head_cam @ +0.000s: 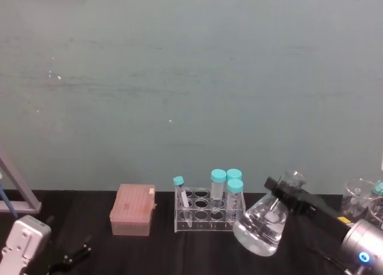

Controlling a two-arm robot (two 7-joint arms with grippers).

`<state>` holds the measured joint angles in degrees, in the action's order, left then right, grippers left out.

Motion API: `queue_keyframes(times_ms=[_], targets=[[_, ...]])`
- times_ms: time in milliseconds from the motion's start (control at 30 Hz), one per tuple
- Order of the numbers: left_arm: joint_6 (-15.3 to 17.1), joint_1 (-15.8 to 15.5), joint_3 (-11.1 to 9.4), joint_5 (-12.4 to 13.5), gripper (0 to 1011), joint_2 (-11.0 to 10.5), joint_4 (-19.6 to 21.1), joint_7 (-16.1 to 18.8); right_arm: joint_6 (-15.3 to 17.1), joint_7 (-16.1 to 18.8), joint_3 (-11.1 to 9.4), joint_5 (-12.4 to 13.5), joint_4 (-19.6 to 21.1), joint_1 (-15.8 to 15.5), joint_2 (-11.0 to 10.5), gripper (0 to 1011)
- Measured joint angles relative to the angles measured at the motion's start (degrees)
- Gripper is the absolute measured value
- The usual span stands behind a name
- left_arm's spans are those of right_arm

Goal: Pick up the beaker with the right gripper, shake it three times, and then put it down.

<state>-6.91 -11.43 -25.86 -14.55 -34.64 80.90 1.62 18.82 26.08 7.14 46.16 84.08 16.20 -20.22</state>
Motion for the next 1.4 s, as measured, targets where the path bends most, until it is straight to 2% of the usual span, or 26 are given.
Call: queue_keyframes(times_ms=[33,67,133,167,267,367,633,700,800,900,933,967,1000,1100,1133,1167,1200,1233,1267,1300,1333,1367,1400], targets=[[0.0,0.0,0.0,0.0,1000,0.0,0.0,0.0,0.0,0.0,0.0,0.0,0.0,0.0,0.0,456],[0.0,0.0,0.0,0.0,1000,0.0,0.0,0.0,2.28,-0.74,-1.25,3.02,0.03,-0.27,1.07,456],[0.0,0.0,0.0,0.0,1000,0.0,0.0,0.0,4.37,-1.76,-2.39,5.69,0.04,-0.53,2.07,456],[0.0,0.0,0.0,0.0,1000,0.0,0.0,0.0,6.39,-2.91,-3.38,8.22,0.05,-0.75,2.97,456],[0.0,0.0,0.0,0.0,1000,0.0,0.0,0.0,8.89,-4.86,-4.79,11.5,0.05,-1.03,4.32,456],[0.0,0.0,0.0,0.0,1000,0.0,0.0,0.0,11.93,-7.85,-6.73,15.91,0.01,-1.46,6.04,456],[0.0,0.0,0.0,0.0,1000,0.0,0.0,0.0,14.26,-11.35,-8.68,21.09,-0.06,-1.99,7.85,456],[0.0,0.0,0.0,0.0,1000,0.0,0.0,0.0,14.43,-11.92,-8.8,21.94,-0.05,-2.07,7.97,456],[0.0,0.0,0.0,0.0,1000,0.0,0.0,0.0,14.01,-11.82,-8.32,21.62,-0.04,-2.14,7.35,456],[0.0,0.0,0.0,0.0,1000,0.0,0.0,0.0,11.43,-9.68,-6.32,18.01,-0.03,-2.03,5.17,456],[0.0,0.0,0.0,0.0,1000,0.0,0.0,0.0,8.97,-7.76,-4.52,14.41,-0.03,-1.7,3.05,456],[0.0,0.0,0.0,0.0,1000,0.0,0.0,0.0,7.59,-6.95,-3.68,12.51,-0.03,-1.51,2.08,456],[0.0,0.0,0.0,0.0,1000,0.0,0.0,0.0,5.17,-5.49,-1.94,9.06,-0.08,-1.02,0.09,456],[0.0,0.0,0.0,0.0,1000,0.0,0.0,0.0,-0.01,-3.27,1.0,2.53,-0.32,-0.04,-3.24,456],[0.0,0.0,0.0,0.0,1000,0.0,0.0,0.0,-3.5,-2.0,2.76,-1.52,-0.44,0.51,-5.12,456],[0.0,0.0,0.0,0.0,1000,0.0,0.0,0.0,-5.4,-1.47,3.75,-3.79,-0.47,0.84,-6.18,456],[0.0,0.0,0.0,0.0,1000,0.0,0.0,0.0,-9.06,-0.87,5.48,-8.22,-0.51,1.42,-7.98,456],[0.0,0.0,0.0,0.0,1000,0.0,0.0,0.0,-9.06,-0.87,5.48,-8.22,-0.51,1.42,-7.98,456],[0.0,0.0,0.0,0.0,1000,0.0,0.0,0.0,-12.6,-0.72,7.34,-12.98,-0.52,2.04,-9.83,456],[0.0,0.0,0.0,0.0,1000,0.0,0.0,0.0,-14.11,-0.75,8.35,-15.26,-0.54,2.42,-10.81,456],[0.0,0.0,0.0,0.0,1000,0.0,0.0,0.0,-17.08,-0.94,9.91,-20.1,-0.57,3.02,-12.29,456],[0.0,0.0,0.0,0.0,1000,0.0,0.0,0.0,-18.59,-1.37,10.58,-22.76,-0.61,3.28,-12.91,456],[0.0,0.0,0.0,0.0,1000,0.0,0.0,0.0,-21.1,-2.46,11.81,-27.89,-0.72,3.77,-14.11,456]])
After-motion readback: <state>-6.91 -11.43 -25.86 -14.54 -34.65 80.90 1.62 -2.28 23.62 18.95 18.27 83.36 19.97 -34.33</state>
